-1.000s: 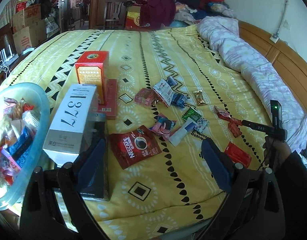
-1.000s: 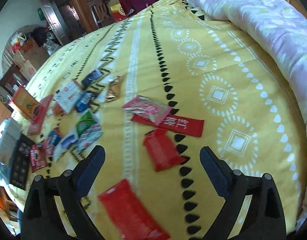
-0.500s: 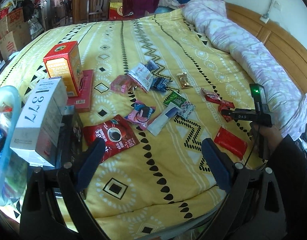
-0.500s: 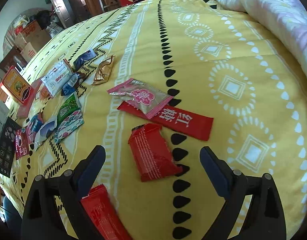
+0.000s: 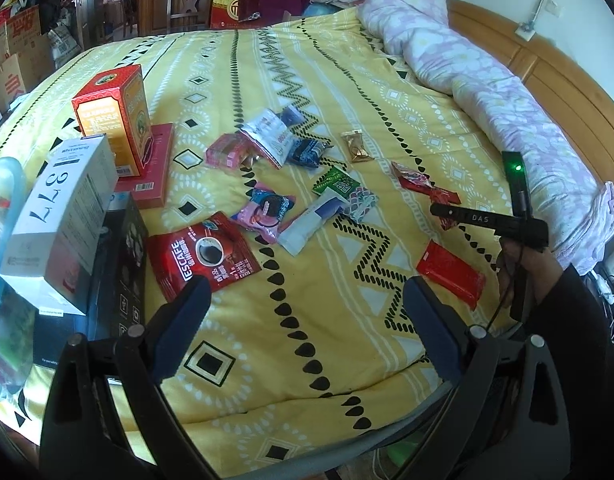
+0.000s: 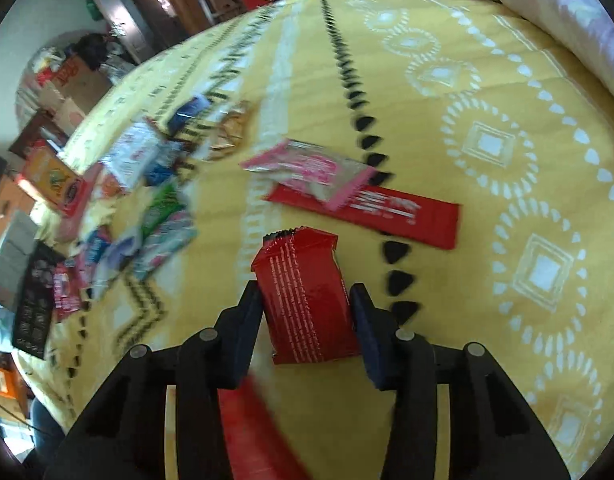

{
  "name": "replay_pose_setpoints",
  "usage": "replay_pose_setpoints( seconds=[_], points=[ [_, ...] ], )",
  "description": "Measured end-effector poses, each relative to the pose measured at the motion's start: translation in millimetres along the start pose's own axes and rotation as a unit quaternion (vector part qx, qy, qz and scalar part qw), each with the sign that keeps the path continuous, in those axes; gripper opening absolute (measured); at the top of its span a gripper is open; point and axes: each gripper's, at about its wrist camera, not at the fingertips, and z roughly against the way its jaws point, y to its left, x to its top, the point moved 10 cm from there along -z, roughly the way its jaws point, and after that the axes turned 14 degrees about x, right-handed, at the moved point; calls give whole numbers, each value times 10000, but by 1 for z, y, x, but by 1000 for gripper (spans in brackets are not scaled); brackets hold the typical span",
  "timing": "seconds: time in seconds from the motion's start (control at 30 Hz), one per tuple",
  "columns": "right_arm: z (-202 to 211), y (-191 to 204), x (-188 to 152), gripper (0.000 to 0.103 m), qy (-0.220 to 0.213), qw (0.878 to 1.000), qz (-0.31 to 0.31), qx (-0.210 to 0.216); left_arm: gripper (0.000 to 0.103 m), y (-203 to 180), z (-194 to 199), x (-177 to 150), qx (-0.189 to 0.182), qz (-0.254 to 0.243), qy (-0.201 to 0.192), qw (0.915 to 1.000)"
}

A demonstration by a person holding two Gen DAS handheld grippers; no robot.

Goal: Organize snacks
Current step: 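Grasp the red wrapper with the right tool while the left tool grasps the pink Oreo pack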

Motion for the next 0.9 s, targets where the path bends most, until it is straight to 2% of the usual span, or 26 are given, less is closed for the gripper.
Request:
replay_pose_setpoints(
  seconds=[0.13,0.2,0.33,0.43,0.57,0.73,0.9],
  points=[
    [-16,43,-4,49,-54,9992,152,365,97,5,-15,6,137,18,-29,9999],
    [-30,51,-9,49,16,9986,70,519,96,8,-32,12,266,-46,-15,9996],
    [-56,42,-26,49,144,9954,-515,794,91,9,-69,31,352,-94,29,9993],
    [-54,46,-25,49,62,9939,-602,921,87,5,-100,41,375,-262,47,9989],
    [-57,44,-26,49,62,9923,-718,1005,81,1,-143,36,442,-484,429,9969],
    [-53,41,-23,49,53,9914,-764,1061,80,0,-169,30,602,-792,546,9935],
    [-54,45,-22,49,100,9917,-695,1081,79,7,-180,35,579,-505,569,9954]
  ],
)
